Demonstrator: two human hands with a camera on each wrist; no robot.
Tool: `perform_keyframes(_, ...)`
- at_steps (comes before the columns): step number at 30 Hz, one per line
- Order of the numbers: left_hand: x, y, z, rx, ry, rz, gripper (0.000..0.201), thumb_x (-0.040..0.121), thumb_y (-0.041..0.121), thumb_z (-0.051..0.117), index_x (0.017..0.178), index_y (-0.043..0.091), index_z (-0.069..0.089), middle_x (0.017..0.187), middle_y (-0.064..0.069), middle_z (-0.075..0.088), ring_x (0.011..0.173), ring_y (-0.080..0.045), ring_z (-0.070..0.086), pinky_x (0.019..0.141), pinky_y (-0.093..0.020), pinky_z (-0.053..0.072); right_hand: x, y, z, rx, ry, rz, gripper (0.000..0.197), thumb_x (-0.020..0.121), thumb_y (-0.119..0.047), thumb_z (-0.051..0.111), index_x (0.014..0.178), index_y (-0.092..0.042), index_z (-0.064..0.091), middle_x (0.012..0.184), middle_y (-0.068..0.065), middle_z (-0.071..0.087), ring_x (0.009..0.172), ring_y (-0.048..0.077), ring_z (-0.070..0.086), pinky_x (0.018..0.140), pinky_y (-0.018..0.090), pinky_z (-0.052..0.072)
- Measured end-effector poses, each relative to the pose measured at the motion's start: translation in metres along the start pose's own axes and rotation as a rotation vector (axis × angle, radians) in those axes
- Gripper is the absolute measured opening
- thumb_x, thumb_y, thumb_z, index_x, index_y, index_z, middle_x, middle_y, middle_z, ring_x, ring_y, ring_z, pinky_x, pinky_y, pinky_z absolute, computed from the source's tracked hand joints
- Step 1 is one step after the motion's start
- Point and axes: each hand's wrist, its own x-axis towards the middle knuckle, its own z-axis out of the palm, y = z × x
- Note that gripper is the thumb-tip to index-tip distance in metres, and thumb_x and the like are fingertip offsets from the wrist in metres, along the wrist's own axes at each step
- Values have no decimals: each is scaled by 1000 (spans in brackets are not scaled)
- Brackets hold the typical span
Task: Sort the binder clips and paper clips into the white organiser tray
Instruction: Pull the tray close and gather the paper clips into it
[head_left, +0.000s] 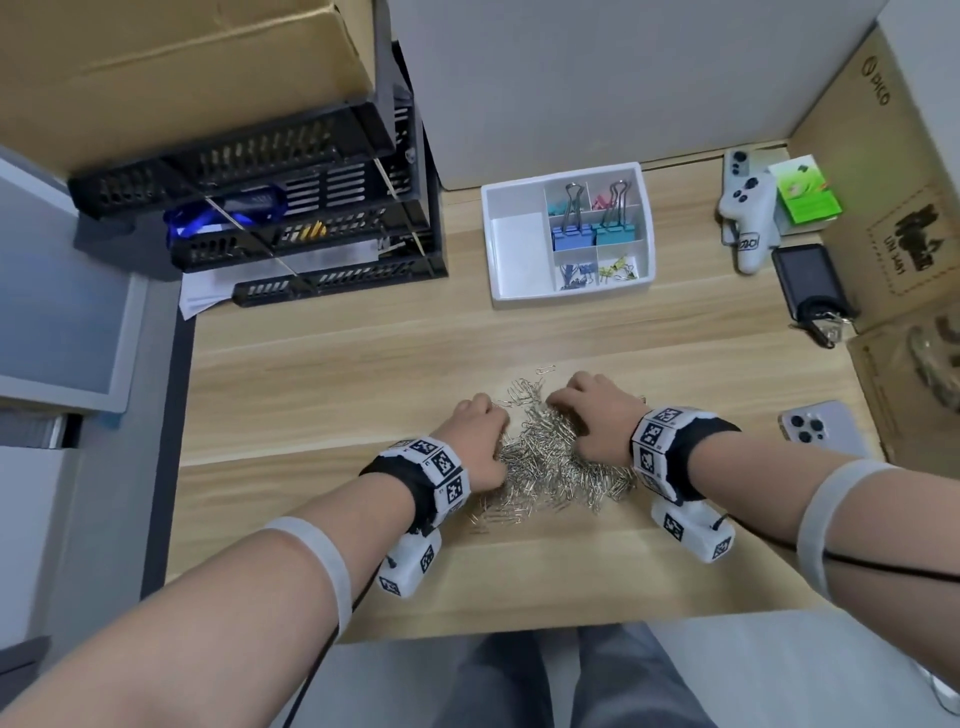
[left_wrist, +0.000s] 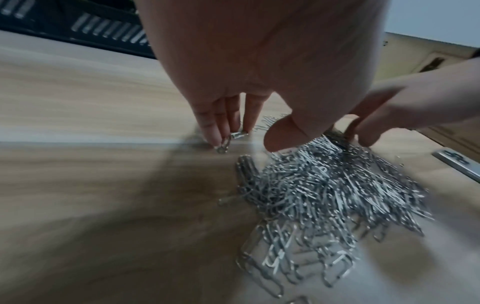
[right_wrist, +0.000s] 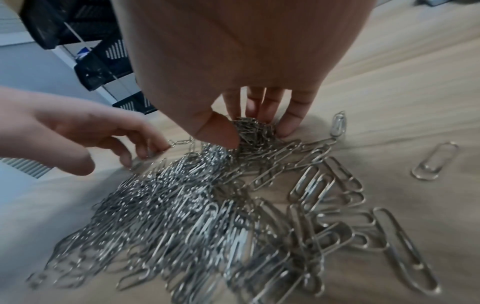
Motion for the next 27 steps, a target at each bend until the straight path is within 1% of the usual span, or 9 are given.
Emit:
perform_keyframes(3,-1,2,-5,1,0,47,53,79,27,62,130,16,52,120,-2,46,113,-19,45,98,-37,48,-6,3,-3,23,-35,-43,59,78,-25,64,135,-29,50,117,-6,45,108,15,48,90,34,48)
perform_keyframes(5,1,0,-9,-33,65,30,51,80,28,63,129,17,52,118,0,47,112,-18,47,97,-35,49,-7,7,-7,53,56,-33,53,78,-23,63,130,-27,54,112,-6,48,104,15,52,89,34,51)
perform_keyframes(8,10,-3,-18,-95,161,-72,53,75,32,70,122,17,49,115,1,43,111,-18,45,95,-36,49,1,11,-15,58,171,23,55,75,-21,62,130,-22,52,116,-2,47,109,18,48,94,36,49)
perform_keyframes(12,22,2,-23,-85,126,-146,56,70,35,73,117,16,48,116,-4,40,112,-22,39,90,-39,47,25,-6,-23,-15,129,25,66,70,-21,62,133,-20,44,125,3,42,117,23,39,96,42,48)
perform_keyframes(15,27,10,-15,-54,86,-72,69,72,36,69,133,16,44,119,-5,38,115,-25,35,95,-42,45,37,-22,-16,-53,76,-8,67,69,-21,62,133,-19,44,129,5,40,119,25,37,95,43,47)
perform_keyframes(17,28,12,-12,-62,71,-17,70,74,34,67,138,16,44,120,-5,38,117,-25,34,96,-40,43,39,-26,-8,-26,54,-39,62,72,-17,62,132,-18,48,126,5,42,118,24,38,96,40,45)
perform_keyframes(23,19,2,-5,-63,42,101,53,79,29,64,131,22,59,121,-1,46,119,-20,38,101,-37,39,25,-19,-5,97,-11,-51,36,77,-11,58,111,-21,65,95,-8,58,92,18,59,77,29,50)
perform_keyframes(25,14,0,-4,-100,51,120,48,79,29,62,127,23,62,118,0,49,116,-20,43,101,-38,41,18,-11,-8,184,57,-33,34,76,-10,56,106,-22,67,93,-7,64,89,17,62,80,32,54)
perform_keyframes(27,8,-4,-4,-151,94,93,47,80,30,63,126,23,61,115,2,50,111,-17,47,100,-38,45,10,3,-13,240,204,22,31,75,-8,56,103,-20,66,96,-4,63,89,18,61,84,35,54)
